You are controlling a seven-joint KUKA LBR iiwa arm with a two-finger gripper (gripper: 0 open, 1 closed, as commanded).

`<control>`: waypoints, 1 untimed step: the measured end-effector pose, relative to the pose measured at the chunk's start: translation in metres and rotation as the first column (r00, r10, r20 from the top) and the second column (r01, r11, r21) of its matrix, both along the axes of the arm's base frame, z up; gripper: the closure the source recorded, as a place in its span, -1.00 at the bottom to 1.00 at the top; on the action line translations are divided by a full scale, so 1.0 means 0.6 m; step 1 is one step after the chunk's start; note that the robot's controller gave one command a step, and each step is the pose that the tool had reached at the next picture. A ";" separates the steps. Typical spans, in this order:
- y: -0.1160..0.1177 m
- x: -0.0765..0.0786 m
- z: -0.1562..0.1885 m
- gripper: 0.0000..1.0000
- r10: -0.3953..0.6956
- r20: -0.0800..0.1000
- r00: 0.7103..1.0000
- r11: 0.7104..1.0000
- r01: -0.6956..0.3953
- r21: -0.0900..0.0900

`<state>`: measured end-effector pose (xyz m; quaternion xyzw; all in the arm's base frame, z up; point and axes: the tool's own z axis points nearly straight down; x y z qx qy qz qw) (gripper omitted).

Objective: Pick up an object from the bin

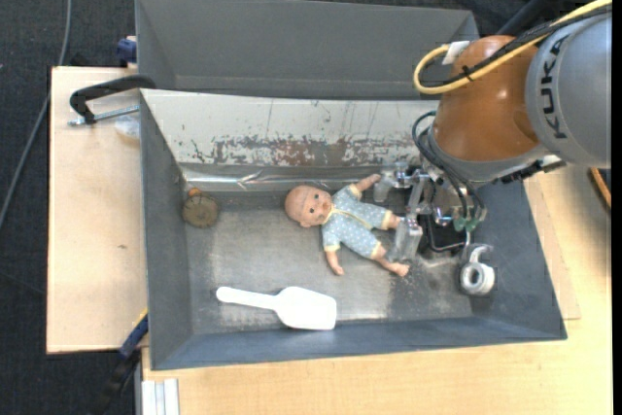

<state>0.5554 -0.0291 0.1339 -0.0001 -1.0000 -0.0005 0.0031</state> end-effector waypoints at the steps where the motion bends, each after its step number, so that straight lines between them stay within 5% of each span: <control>1: 0.000 0.003 0.008 -1.00 0.001 0.008 1.000 1.000 -0.001 0.000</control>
Offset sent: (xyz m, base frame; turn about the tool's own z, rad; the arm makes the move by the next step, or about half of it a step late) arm 0.0178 0.0293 -0.0639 0.0622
